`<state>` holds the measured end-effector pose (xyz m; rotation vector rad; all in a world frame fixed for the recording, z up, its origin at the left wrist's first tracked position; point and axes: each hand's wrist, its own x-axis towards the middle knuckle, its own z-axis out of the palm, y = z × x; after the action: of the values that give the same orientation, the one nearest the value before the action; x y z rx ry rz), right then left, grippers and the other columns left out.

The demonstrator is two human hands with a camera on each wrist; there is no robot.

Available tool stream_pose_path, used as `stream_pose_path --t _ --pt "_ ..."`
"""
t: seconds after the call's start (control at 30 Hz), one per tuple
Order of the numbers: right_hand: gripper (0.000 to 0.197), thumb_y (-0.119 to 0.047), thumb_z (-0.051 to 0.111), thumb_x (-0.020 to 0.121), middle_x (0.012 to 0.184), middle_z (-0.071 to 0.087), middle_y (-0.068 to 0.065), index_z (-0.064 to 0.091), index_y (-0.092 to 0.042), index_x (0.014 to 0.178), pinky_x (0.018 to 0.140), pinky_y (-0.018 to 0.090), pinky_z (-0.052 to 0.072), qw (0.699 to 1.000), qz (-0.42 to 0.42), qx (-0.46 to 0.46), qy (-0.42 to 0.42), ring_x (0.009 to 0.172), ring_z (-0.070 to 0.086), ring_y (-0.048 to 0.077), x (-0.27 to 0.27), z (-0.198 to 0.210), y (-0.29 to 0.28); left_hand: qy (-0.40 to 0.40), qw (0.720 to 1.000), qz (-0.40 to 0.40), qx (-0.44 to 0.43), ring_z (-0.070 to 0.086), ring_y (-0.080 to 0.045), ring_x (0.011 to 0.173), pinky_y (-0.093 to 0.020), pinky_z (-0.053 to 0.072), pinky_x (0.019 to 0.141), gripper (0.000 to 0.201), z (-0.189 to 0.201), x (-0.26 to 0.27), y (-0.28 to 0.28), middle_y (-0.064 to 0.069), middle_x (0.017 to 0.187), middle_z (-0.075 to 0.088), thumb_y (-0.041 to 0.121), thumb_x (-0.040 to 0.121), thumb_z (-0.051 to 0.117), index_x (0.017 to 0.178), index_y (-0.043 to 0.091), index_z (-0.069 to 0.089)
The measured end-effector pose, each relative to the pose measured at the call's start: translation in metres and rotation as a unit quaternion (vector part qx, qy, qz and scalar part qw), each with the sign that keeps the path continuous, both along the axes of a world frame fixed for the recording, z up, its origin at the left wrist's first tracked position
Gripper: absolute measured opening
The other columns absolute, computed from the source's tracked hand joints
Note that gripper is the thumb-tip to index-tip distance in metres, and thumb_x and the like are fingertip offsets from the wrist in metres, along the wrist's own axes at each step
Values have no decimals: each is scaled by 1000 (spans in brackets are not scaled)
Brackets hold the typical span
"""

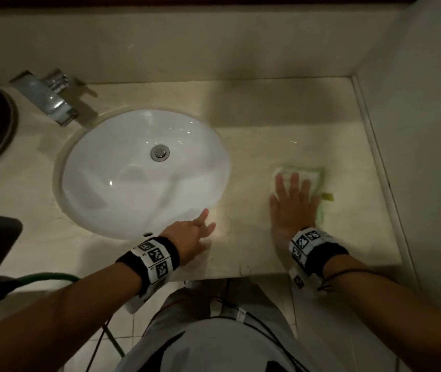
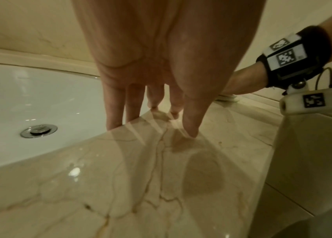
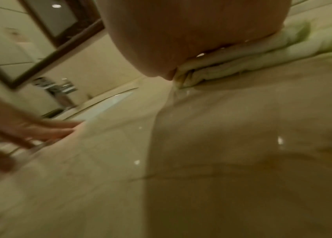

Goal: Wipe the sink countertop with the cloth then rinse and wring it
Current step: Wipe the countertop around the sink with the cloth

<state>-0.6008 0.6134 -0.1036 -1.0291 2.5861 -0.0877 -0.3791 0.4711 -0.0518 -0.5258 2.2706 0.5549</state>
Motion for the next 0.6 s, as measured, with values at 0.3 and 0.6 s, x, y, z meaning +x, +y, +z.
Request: stream_pose_path --t 0.3,0.6 --pt "65 -54 1 89 163 -9 0 -6 -41 152 116 54 -7 990 141 4 -5 149 -11 29 25 2 -15 126 981 144 -37 52 -14 123 -27 37 101 49 3 -13 -2 11 144 48 50 95 49 142 36 43" --pt "57 -57 8 96 164 -6 -5 -10 -48 150 119 51 -2 998 52 25 24 150 -6 25 -86 1 40 121 990 68 -28 4 -17 149 -39 24 117 72 -1 -82 21 12 162 -3 60 92 45 152 41 10"
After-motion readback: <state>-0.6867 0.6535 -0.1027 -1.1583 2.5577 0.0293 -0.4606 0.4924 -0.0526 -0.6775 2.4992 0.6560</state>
